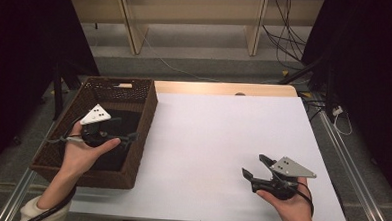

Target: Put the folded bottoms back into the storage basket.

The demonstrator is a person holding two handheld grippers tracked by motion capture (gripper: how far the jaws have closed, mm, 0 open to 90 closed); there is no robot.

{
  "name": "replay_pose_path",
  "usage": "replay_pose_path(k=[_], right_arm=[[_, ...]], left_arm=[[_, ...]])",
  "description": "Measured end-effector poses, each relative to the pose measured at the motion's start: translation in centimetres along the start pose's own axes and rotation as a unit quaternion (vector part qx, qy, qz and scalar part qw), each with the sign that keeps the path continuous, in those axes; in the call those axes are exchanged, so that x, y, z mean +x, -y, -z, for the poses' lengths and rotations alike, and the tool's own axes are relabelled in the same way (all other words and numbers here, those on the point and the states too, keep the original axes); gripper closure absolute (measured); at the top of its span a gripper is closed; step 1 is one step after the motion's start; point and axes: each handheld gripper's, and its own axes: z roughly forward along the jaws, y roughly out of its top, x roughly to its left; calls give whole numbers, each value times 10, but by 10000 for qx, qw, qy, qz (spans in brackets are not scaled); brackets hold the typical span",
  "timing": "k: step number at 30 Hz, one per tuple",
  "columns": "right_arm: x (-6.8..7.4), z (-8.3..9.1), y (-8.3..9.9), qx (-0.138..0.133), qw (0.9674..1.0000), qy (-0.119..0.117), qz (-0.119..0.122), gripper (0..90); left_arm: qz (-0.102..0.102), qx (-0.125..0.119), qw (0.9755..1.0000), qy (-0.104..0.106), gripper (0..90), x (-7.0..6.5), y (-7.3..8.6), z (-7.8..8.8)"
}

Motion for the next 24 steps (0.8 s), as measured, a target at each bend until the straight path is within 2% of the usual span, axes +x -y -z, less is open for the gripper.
replay_pose_path(k=[5,11,16,21,24], right_arm=[[0,0,0,-7,10000,-8,29,249],[0,0,0,-3,10000,-6,5,249],[-1,1,0,17,10000,5,-4,249],[-3,1,0,-14,10000,18,13,249],[-2,1,0,-5,10000,8,7,249]], left_arm=[[-19,-25,9998,173,153,-6,1,-2],[-64,-26,9996,269,153,-11,2,-4],[-88,-121,9992,360,154,-14,2,-5],[-39,-186,9982,576,154,-18,3,-6],[-59,-213,9978,620,154,-21,3,-7]])
